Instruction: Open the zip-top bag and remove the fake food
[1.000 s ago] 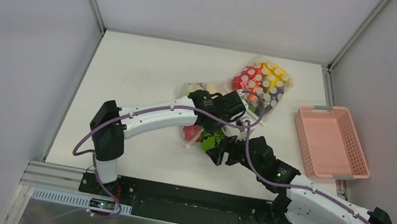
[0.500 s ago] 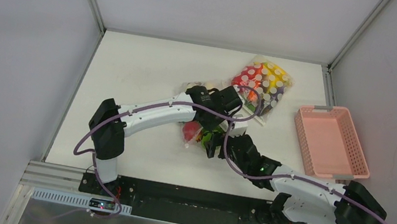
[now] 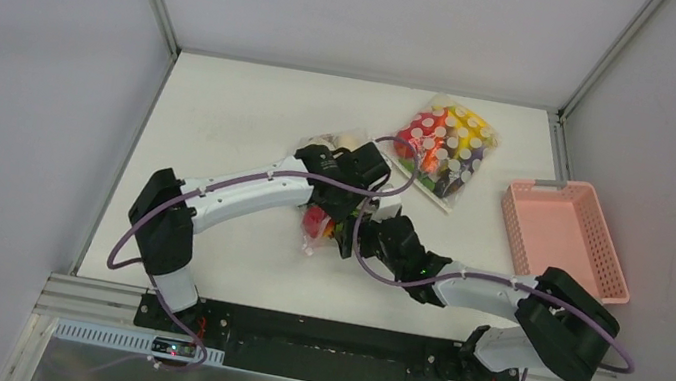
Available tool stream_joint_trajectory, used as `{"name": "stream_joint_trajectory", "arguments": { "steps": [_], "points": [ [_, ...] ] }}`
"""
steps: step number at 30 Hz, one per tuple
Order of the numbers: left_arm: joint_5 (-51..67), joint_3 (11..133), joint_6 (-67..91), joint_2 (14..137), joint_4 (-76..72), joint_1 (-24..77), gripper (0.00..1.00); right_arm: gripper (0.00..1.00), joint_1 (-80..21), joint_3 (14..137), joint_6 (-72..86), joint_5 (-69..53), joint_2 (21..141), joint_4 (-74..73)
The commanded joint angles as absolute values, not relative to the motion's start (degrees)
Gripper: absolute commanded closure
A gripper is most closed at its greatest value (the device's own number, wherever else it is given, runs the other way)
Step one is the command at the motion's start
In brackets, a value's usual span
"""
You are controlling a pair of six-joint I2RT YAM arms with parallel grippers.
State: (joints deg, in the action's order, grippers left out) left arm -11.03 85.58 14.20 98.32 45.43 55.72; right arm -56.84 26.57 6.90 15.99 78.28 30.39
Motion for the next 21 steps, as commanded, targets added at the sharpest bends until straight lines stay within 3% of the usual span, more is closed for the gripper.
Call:
{"name": "stream_joint_trajectory", "arguments": {
  "steps": [1,6,14,21],
  "points": [
    [-6.66,81.95,17.46,91.31,43.73,54.73,1.00,0.13,-54.09,32.08,3.26,10.99,83.21,36.45],
    [-6.23,80.05,16.61,88.34,43.39,51.88,1.00,0.26,-52.33,35.54,2.43,6.30,86.07,36.65],
    [-1.06,83.02,13.46,87.47,45.41,44.85,1.00,0.62,-51.90,36.60,3.55,0.69,83.92,34.26],
    [-0.36,83.42,11.34,89.47,45.36,43.59,1.00,0.68,-51.81,37.84,6.37,-4.93,75.77,24.90]
  ]
}}
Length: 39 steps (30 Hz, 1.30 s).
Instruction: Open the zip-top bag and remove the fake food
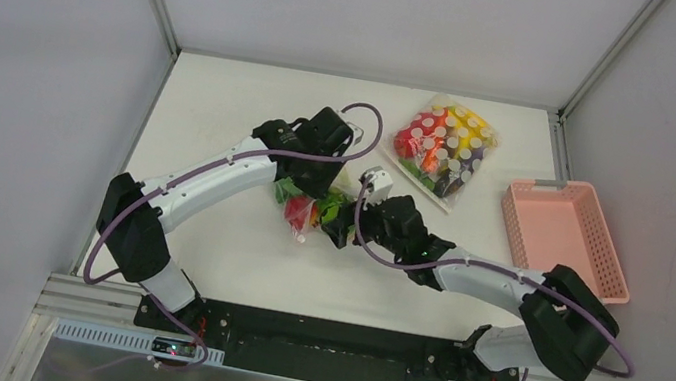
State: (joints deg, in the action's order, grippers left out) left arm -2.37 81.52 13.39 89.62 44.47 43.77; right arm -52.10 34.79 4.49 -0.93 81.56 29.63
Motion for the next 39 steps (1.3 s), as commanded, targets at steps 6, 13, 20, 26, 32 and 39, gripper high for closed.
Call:
{"name": "stream_joint_trajectory", "arguments": {
  "steps": [6,13,20,26,32,39],
  "points": [
    [-1.71,82.56,9.40,88.50,44.26,43.59,1.00,0.68,-50.58,40.58,8.69,-4.32,67.29,10.75],
    [-3.14,81.58,8.01,88.01,44.20,43.59,1.00,0.69,-44.63,48.91,9.84,2.34,58.60,-12.35],
    [-5.52,80.51,6.73,86.40,44.06,43.54,1.00,0.69,-29.89,58.16,9.67,15.03,59.84,-29.29],
    [-5.82,80.42,6.57,86.22,44.19,43.59,1.00,0.69,-9.16,62.73,12.42,18.87,64.41,-29.77],
    [-6.11,80.65,6.44,85.89,44.48,43.59,1.00,0.69,5.52,64.25,19.60,22.56,71.03,-23.29],
    [-6.60,80.46,6.06,84.91,44.31,43.59,1.00,0.69,13.70,65.33,21.47,19.55,82.90,-15.19]
  ]
}}
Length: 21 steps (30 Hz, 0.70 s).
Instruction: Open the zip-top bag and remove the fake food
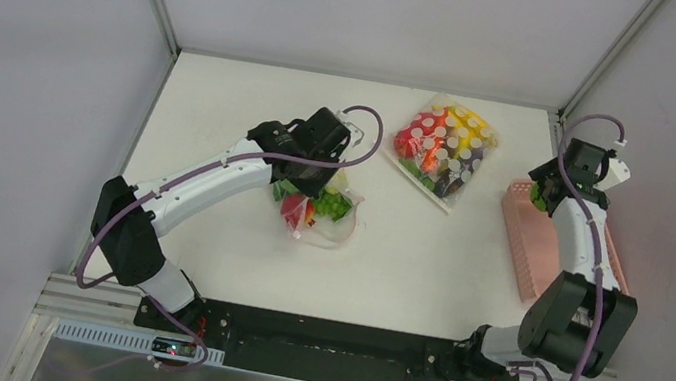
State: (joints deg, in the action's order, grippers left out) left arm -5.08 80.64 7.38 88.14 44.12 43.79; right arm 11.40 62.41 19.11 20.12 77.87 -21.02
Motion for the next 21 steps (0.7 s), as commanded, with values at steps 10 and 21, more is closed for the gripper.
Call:
{"name": "stream_joint_trajectory", "arguments": {
  "steps": [10,21],
  "points": [
    [-6.93,80.62,5.78,84.56,44.47,43.59,1.00,0.65,14.69,66.52,21.91,7.45,92.58,-13.53],
    [-5.81,80.95,5.87,85.60,44.61,43.57,1.00,0.15,14.75,67.77,22.04,6.77,90.21,-16.59]
  ]
}}
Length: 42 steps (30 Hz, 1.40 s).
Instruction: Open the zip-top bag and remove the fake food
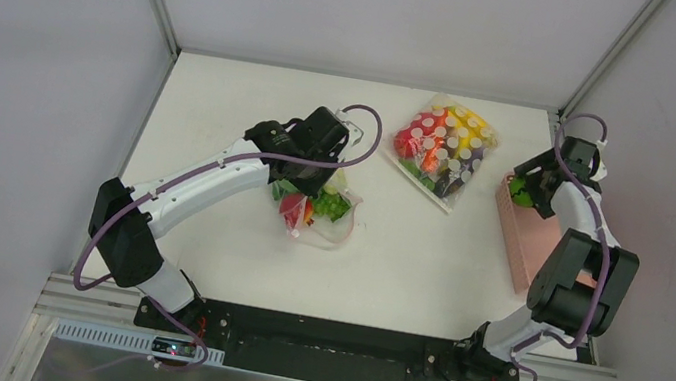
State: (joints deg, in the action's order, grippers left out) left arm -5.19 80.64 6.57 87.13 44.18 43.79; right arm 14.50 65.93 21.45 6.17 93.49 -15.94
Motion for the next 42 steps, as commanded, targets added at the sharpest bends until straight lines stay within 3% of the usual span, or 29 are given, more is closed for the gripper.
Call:
{"name": "stream_joint_trajectory", "arguments": {
  "steps": [1,16,29,37,42],
  "points": [
    [-5.69,81.01,5.94,85.61,44.57,43.58,1.00,0.13,14.75,67.58,21.79,6.88,89.92,-16.79],
    [-5.46,81.30,5.73,86.85,44.91,43.59,1.00,0.07,14.69,63.92,21.86,2.41,90.97,-15.10],
    [-5.11,81.55,5.71,87.04,45.03,43.58,1.00,0.01,13.00,62.54,22.36,7.43,80.56,-19.14],
    [-4.92,81.74,5.75,87.67,45.13,43.55,1.00,0.02,-0.29,58.67,23.88,3.62,69.23,-19.00],
    [-4.69,81.82,5.96,88.13,45.22,43.58,1.00,0.08,-13.39,54.05,27.10,0.65,62.75,-14.89]
  ]
}}
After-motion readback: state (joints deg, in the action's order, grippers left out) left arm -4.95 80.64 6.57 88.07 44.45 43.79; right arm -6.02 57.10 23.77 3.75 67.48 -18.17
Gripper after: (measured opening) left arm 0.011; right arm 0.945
